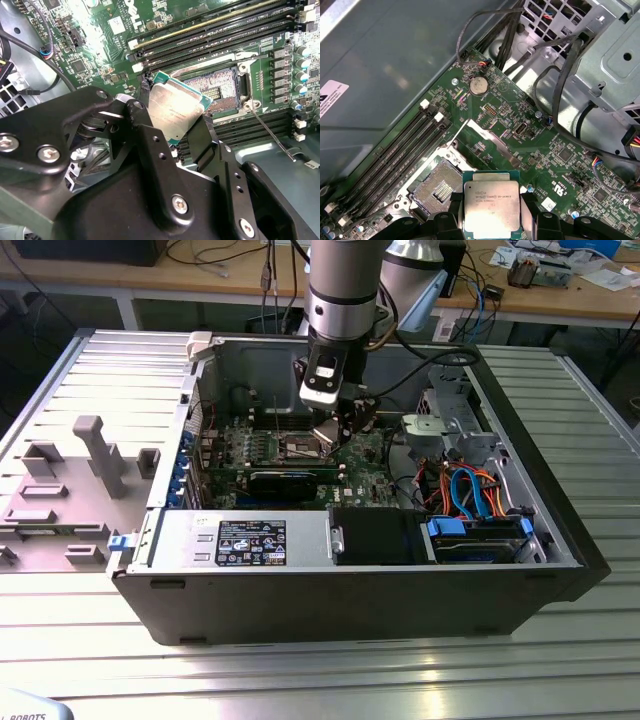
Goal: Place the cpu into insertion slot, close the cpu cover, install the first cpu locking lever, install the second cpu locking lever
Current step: 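Place the cpu into insertion slot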
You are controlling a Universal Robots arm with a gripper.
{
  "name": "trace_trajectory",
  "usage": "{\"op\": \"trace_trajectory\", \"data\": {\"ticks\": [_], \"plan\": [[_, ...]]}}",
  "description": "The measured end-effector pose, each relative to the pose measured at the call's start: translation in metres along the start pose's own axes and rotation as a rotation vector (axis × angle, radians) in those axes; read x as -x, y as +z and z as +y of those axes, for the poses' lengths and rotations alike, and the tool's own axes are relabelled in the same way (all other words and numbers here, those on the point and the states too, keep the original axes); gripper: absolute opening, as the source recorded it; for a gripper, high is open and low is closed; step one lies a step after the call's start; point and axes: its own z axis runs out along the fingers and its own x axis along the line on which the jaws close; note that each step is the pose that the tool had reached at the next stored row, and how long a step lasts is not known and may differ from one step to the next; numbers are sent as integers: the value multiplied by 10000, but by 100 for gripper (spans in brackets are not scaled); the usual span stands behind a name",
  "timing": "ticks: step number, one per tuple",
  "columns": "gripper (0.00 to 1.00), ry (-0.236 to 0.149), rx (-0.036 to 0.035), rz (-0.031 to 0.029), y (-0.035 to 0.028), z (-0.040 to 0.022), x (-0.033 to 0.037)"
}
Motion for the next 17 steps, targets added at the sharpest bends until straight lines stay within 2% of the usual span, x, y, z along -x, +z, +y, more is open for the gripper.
{"op": "trace_trajectory", "data": {"ticks": [17], "plan": [[54, 143, 0, -7, 3, 0, 0]]}}
